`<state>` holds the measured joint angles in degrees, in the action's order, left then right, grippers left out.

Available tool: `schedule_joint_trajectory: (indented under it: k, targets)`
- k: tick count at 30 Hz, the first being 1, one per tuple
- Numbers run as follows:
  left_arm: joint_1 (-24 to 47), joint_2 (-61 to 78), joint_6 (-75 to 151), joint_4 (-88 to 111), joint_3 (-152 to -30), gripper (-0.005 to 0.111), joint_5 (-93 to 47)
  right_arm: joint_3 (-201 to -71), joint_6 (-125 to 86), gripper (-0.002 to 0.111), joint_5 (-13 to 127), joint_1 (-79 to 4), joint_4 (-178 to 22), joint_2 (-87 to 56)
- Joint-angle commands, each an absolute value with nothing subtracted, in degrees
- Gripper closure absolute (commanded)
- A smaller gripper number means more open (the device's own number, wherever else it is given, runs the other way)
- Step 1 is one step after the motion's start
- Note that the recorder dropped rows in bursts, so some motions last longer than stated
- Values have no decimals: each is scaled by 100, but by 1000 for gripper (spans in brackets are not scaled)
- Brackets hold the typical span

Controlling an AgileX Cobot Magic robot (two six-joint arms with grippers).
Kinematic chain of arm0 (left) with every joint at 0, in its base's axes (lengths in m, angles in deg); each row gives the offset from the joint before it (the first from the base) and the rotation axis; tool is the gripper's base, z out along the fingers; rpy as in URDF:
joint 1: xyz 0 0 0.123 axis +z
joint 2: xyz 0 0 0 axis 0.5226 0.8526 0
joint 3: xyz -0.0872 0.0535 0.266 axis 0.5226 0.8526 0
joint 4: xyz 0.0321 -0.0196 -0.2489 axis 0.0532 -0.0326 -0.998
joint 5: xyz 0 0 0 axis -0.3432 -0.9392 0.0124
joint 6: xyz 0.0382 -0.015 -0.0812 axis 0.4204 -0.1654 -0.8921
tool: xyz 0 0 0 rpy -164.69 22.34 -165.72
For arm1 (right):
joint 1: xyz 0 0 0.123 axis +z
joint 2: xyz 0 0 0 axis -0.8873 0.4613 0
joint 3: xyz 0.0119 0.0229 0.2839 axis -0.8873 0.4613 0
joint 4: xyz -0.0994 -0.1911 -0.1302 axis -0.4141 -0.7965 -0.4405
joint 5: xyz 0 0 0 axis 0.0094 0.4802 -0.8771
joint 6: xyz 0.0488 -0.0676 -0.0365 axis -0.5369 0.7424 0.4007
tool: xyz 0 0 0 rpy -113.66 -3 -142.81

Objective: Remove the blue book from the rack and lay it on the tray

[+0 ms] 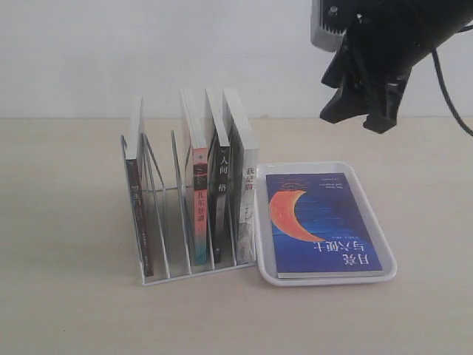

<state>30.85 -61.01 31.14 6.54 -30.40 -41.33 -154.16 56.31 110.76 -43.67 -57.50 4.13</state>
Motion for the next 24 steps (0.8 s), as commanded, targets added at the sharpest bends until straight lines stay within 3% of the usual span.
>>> schedule_joint_trajectory:
  k: [1, 2, 5, 13, 24]
  targets:
    - [3101, -6118, 3071, 652, -3023, 102, -4096, -15418, 4405, 71, 11159, -4369, -5726, 28]
    - [3101, -6118, 3071, 652, -3023, 102, -4096, -15418, 3578, 86, 11196, -4369, -5726, -73]
    - [3101, -6118, 3071, 652, -3023, 102, -4096, -15418, 2500, 108, 11209, -4369, -5726, -228]
    - [3101, -6118, 3071, 652, -3023, 102, -4096, -15418, 792, 108, 11461, -4369, -5700, -307]
    - [3101, -6118, 3071, 652, -3023, 102, -4096, -15418, 652, 108, 11204, -4369, -5700, -288]
